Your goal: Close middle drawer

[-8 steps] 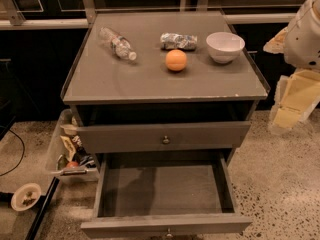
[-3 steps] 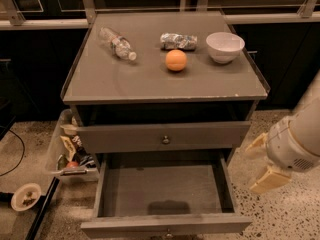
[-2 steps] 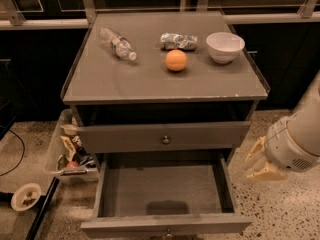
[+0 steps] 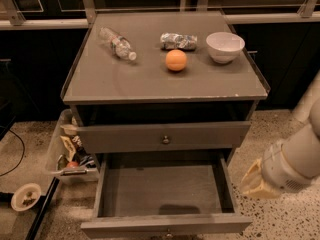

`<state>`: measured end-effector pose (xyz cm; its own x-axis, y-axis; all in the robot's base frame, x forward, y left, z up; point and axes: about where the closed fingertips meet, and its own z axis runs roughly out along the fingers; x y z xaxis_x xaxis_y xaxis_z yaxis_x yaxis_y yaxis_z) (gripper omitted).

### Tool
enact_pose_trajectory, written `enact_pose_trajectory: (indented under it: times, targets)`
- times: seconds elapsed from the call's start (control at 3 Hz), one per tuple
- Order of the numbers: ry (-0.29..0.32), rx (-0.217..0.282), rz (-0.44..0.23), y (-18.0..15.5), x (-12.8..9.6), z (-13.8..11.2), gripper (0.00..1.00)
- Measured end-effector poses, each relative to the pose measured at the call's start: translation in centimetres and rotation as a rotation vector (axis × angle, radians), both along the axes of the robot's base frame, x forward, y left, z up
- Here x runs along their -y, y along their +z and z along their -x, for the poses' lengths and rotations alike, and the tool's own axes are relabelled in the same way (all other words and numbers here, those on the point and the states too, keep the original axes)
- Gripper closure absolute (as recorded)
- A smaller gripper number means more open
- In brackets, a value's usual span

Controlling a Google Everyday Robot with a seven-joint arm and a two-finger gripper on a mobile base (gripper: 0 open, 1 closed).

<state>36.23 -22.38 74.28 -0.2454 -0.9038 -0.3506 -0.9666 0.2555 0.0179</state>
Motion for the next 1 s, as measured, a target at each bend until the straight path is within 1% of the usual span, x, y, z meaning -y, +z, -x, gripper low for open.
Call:
enact_pose_trajectory:
  times: [0.33, 0.67, 1.0]
  targets:
    - [-0.021, -0.048, -0.091, -9.0, 0.2, 2.7, 1.0]
    - [-0.004, -0.007, -0.158, -15.2, 0.3, 2.7, 1.0]
    - [0.018, -0.01, -0.171, -20.2, 0.3, 1.9, 1.0]
